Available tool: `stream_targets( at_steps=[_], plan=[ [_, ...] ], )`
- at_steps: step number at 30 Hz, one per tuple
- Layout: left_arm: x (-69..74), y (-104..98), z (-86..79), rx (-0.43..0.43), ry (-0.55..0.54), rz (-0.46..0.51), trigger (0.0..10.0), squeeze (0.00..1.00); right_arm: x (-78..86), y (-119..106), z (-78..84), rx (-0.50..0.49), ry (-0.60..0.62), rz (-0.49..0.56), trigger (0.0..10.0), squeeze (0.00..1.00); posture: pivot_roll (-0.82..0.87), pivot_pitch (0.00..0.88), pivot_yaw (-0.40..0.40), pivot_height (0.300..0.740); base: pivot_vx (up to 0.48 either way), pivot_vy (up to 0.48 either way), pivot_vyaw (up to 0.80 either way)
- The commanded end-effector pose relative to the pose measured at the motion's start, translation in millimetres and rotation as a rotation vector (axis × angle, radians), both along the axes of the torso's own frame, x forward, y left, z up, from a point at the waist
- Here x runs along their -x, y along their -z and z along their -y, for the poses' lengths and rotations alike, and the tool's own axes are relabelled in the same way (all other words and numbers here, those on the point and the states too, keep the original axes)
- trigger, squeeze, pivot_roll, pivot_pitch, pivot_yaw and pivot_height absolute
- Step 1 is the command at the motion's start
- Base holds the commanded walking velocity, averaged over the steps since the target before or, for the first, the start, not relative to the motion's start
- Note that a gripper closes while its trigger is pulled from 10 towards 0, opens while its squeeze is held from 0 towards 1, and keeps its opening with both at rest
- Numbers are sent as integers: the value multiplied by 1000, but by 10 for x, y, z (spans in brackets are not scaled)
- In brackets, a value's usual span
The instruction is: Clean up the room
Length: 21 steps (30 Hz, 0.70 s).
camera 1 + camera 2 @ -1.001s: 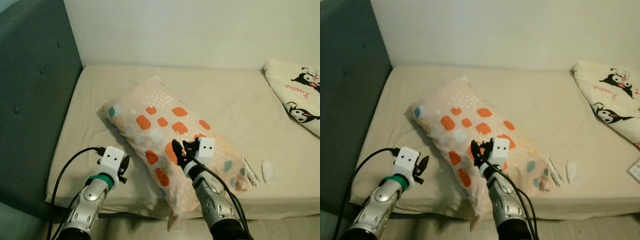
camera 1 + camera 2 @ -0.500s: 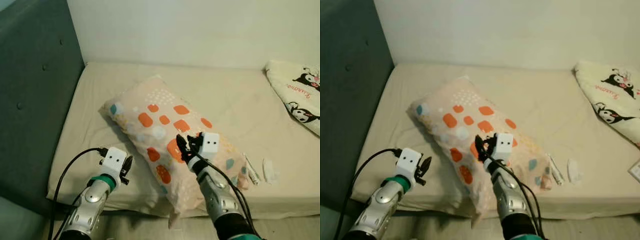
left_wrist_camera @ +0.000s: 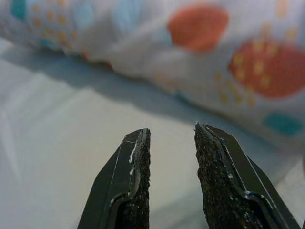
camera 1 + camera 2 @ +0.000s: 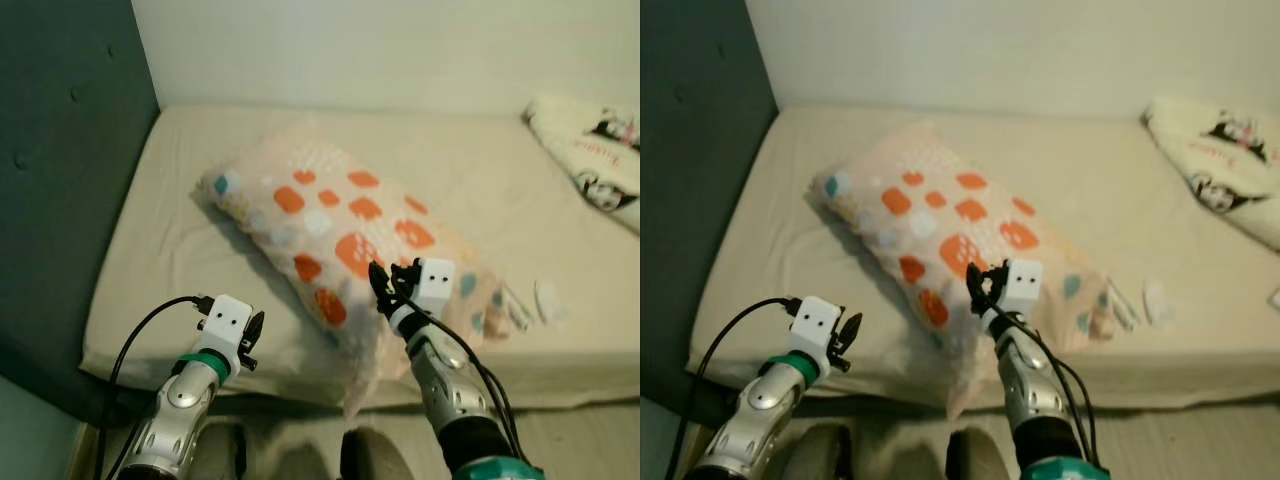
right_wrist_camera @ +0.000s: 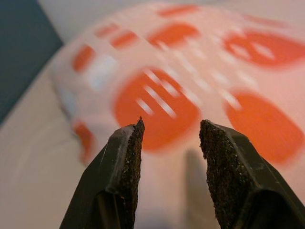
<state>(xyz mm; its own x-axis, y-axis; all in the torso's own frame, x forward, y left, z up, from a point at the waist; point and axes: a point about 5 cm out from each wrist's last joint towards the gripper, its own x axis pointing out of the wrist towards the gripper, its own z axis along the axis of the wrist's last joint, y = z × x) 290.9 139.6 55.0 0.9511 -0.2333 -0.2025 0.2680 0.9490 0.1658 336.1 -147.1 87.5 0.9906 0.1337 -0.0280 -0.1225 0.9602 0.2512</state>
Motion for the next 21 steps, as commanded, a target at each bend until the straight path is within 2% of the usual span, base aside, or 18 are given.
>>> stream_targets(
  at_steps=[1, 2, 3, 5, 6, 7, 9, 10, 11, 12, 13, 15, 16, 17, 18, 19, 20, 21],
  plan=[
    [29, 11, 19, 6, 5, -11, 10000, 0, -10, -4, 92, -2, 44, 2, 10000, 0, 52, 59, 0, 586, 0, 0, 0],
    [29, 11, 19, 6, 5, -11, 10000, 0, -10, -4, 92, -2, 44, 2, 10000, 0, 52, 59, 0, 586, 0, 0, 0],
    [35, -28, 21, 13, 4, 2, 10000, 0, -44, -82, 293, 49, 146, 35, 10000, 0, 59, 80, -6, 576, 0, 0, 0],
    [35, -28, 21, 13, 4, 2, 10000, 0, -44, -82, 293, 49, 146, 35, 10000, 0, 59, 80, -6, 576, 0, 0, 0],
    [34, -65, 12, 14, 3, 16, 10000, 0, -64, -187, 548, 95, 288, 77, 10000, 0, 62, 85, -7, 566, 0, 0, 0],
    [34, -65, 12, 14, 3, 16, 10000, 0, -64, -187, 548, 95, 288, 77, 10000, 0, 62, 85, -7, 566, 0, 0, 0],
    [24, -120, -27, 11, -3, 34, 10000, 0, -42, -320, 1001, 143, 500, 103, 10000, 0, 70, 94, -9, 566, 0, 0, 0],
    [21, -138, -41, 10, -6, 40, 10000, 0, -21, -364, 1150, 160, 567, 110, 10000, 0, 70, 94, -9, 566, 0, 0, 0],
    [21, -138, -41, 10, -6, 40, 10000, 0, -21, -364, 1150, 160, 567, 110, 10000, 0, 70, 94, -9, 566, 0, 0, 0],
    [19, -153, -62, 9, -9, 44, 10000, 0, 14, -371, 1308, 208, 627, 89, 10000, 0, 73, 97, -10, 566, 0, 0, 0],
    [19, -153, -62, 9, -9, 44, 10000, 0, 14, -371, 1308, 208, 627, 89, 10000, 0, 73, 97, -10, 566, 0, 0, 0],
    [14, -168, -104, 2, -18, 49, 10000, 0, 82, -274, 1509, 362, 677, -20, 10000, 0, 73, 97, -10, 566, 0, 0, 0],
    [14, -168, -104, 2, -18, 49, 10000, 0, 82, -274, 1509, 362, 677, -20, 10000, 0, 73, 97, -10, 566, 0, 0, 0],
    [11, -177, -124, 0, -23, 51, 10000, 0, 100, -166, 1525, 460, 646, -105, 10000, 0, 73, 97, -10, 566, 0, 0, 0],
    [-12, -208, -158, -4, -33, 60, 10000, 0, 97, 33, 1371, 556, 524, -208, 10000, 0, 64, 101, -9, 566, 0, 0, 0],
    [-40, -255, -199, -4, -46, 72, 10000, 0, 90, 220, 1150, 624, 387, -292, 10000, 0, 59, 103, -7, 566, 0, 0, 0],
    [-58, -288, -227, -5, -55, 80, 10000, 0, 96, 337, 1000, 666, 295, -342, 10000, 0, 59, 103, -7, 566, 0, 0, 0],
    [-87, -346, -276, -1, -65, 95, 10000, 0, 68, 407, 758, 635, 215, -350, 10000, 0, 60, 105, -5, 566, 0, 0, 0]
  ],
)
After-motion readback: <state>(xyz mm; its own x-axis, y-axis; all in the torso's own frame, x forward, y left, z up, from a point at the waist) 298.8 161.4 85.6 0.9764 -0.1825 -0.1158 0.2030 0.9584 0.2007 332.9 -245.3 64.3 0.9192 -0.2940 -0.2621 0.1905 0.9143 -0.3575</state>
